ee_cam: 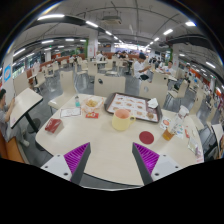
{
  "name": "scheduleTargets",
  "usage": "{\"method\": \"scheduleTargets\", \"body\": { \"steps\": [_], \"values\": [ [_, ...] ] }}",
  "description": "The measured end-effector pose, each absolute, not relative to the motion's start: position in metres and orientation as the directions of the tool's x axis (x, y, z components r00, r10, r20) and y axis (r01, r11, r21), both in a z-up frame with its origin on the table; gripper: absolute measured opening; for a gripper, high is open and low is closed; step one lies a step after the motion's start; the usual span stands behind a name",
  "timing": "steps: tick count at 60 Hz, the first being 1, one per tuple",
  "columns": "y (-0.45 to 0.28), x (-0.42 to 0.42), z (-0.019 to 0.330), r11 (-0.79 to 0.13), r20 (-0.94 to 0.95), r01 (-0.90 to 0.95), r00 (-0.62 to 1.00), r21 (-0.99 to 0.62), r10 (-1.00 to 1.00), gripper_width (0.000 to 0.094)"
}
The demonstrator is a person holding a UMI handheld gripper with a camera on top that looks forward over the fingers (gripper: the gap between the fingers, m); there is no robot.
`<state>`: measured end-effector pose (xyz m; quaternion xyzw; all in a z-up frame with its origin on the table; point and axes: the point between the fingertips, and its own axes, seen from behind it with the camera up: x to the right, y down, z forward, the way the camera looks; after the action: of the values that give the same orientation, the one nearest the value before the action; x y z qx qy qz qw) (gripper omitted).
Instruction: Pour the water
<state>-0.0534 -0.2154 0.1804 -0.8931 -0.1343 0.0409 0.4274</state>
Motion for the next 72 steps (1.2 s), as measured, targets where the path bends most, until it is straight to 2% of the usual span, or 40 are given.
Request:
{"method": "scheduleTargets", "body": {
  "steps": [7, 28, 40, 58, 62, 66, 67, 72],
  "values": [
    [-0.21, -0.026, 0.171, -0.612, 0.049, 0.189, 0.97, -0.768, 0.239, 0.0847],
    [-0.155, 0.159, 0.108, -0.663, 0.037, 0.082, 0.996, -0.744, 0.081, 0.085],
    [-0.073, 0.229, 0.082, -0.612, 0.022, 0.039, 0.999, -0.79, 0.035, 0.0848],
    [0.047, 0.242, 0.066, -0.486, 0.01, 0.035, 0.998, -0.873, 0.055, 0.0841],
    [0.059, 0.241, 0.062, -0.469, 0.013, 0.038, 0.998, -0.883, 0.055, 0.0774],
    [0.071, 0.246, 0.057, -0.451, 0.024, 0.039, 0.999, -0.892, 0.039, 0.0614],
    [0.07, 0.247, 0.059, -0.442, 0.033, 0.043, 0.999, -0.896, 0.031, 0.0549],
    [0.07, 0.245, 0.061, -0.425, 0.008, 0.02, 1.0, -0.905, 0.03, 0.051]
  ]
}}
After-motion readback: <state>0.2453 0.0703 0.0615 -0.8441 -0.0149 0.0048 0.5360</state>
